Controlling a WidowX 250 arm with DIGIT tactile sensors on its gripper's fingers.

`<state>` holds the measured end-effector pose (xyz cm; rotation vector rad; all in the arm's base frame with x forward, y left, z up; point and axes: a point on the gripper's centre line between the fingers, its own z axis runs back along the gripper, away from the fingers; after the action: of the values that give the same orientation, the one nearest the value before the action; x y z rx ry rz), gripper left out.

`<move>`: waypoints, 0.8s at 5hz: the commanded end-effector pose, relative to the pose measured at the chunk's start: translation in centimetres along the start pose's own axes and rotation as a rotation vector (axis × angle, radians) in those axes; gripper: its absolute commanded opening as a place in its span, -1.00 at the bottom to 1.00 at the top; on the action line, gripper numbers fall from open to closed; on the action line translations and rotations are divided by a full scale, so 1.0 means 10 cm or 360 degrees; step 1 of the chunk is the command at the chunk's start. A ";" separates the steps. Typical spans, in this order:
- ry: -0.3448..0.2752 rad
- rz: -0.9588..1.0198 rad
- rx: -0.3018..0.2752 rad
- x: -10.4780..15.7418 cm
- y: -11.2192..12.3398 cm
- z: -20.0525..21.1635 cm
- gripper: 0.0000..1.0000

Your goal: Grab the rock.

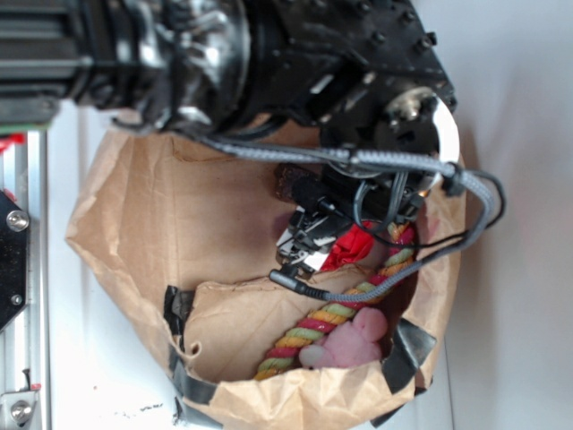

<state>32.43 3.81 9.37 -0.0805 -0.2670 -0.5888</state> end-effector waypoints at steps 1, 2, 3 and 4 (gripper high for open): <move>-0.0022 -0.0021 0.0114 -0.11 0.16 0.36 1.00; -0.0051 -0.0034 0.0173 -0.21 0.22 0.26 1.00; -0.0079 -0.0049 0.0239 -0.28 0.19 0.17 1.00; -0.0104 -0.0047 0.0245 -0.28 0.16 0.15 1.00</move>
<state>30.10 6.44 7.21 -0.0025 -0.3051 -0.5910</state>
